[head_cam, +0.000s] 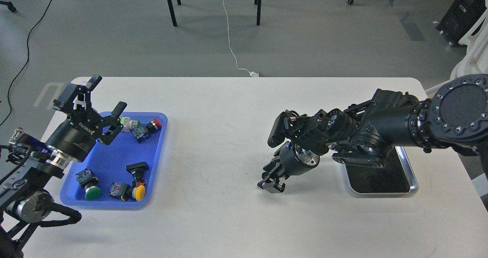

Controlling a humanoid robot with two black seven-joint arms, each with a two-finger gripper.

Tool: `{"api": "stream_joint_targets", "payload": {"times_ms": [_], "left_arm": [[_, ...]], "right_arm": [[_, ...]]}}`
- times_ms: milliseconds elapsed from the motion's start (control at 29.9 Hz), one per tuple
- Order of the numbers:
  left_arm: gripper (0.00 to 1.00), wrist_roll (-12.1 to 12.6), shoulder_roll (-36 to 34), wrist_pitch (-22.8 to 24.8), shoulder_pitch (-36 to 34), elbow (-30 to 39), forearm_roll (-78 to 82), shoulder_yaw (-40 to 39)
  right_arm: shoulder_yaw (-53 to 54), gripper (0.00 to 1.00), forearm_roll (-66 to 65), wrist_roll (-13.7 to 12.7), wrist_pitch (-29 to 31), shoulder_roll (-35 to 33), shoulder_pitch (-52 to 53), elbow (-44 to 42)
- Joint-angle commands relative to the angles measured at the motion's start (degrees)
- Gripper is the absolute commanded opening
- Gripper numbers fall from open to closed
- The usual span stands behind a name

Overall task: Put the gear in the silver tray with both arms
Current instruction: 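Reach the right gripper to the gear and grasp it, then carry the gear into the silver tray and open the right gripper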

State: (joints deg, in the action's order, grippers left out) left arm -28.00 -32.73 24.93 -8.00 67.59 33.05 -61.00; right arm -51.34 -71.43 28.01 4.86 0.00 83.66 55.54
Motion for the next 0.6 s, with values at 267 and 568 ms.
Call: {"api": "stream_joint_targets", "payload": {"times_ms": [267,568], "left_arm": [[0.98,0.00,-0.05,0.12,0.00,0.09,0.00,0.00],[0.98,0.00,-0.05,0.21,-0.09,0.09,0.00,0.00]], "right_arm": [[-0.25,0.19,-0.02,-0.01,0.15,0.00,0.27,-0.17],[0.19,0.15,0.24,-0.01,0.06,-0.53,2.55,0.27]]}}
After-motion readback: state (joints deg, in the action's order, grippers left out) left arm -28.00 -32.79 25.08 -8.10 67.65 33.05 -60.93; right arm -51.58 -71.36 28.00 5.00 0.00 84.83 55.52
